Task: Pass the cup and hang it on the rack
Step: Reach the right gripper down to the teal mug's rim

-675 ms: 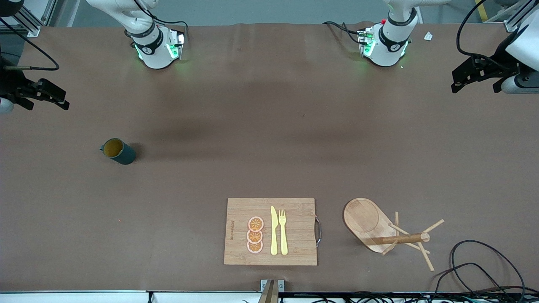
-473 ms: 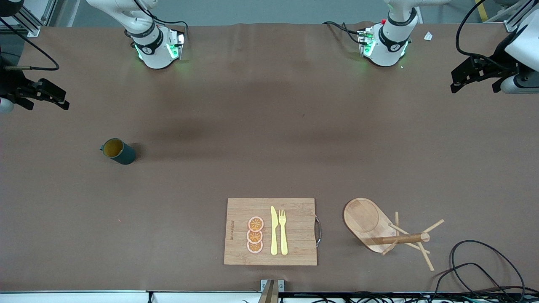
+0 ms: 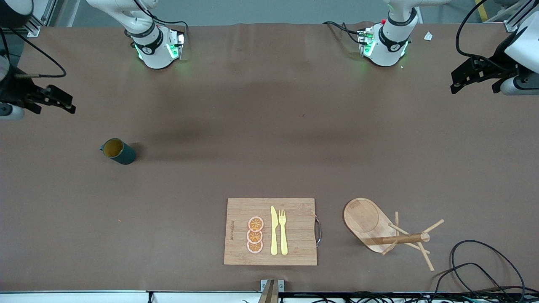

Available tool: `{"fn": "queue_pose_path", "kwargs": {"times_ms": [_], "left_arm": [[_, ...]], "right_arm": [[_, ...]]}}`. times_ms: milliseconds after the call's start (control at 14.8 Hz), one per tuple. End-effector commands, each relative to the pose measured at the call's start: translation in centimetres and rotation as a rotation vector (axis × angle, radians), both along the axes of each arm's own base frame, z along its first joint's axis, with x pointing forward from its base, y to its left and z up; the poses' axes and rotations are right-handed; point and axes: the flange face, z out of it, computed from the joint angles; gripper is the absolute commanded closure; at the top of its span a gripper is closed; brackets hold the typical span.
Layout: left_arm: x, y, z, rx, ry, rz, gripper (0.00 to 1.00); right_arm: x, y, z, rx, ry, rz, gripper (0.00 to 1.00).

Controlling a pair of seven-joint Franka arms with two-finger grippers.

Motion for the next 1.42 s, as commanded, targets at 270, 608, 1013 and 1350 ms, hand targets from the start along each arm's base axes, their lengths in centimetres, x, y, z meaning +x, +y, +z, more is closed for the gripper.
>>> {"fn": "queue_pose_path", "kwargs": {"times_ms": [270,608,1013,1350], "left_arm": [[-0.6,0.2,0.8,0.005,-0.005,0.009,0.0],[-0.7,0.2,0.8,0.005,0.001,0.012,0.0],[-0.2,-0.2,0.0,0.005,0.016,0.006,0.0],[0.1,-0.4,-0.3,0.002,0.013,0.001,0.0]], "right_arm": [[2.2,0.7,-10.9,0.019,-0.029,0.003,0.0],[1.5,0.6,-18.7,0.014,-0.057,-0.005,0.0],[1.5,-0.6,-24.3,0.015,0.02,-0.026,0.0],[0.9,-0.4,-26.3,0.017,0.063,-0.023,0.0]]}}
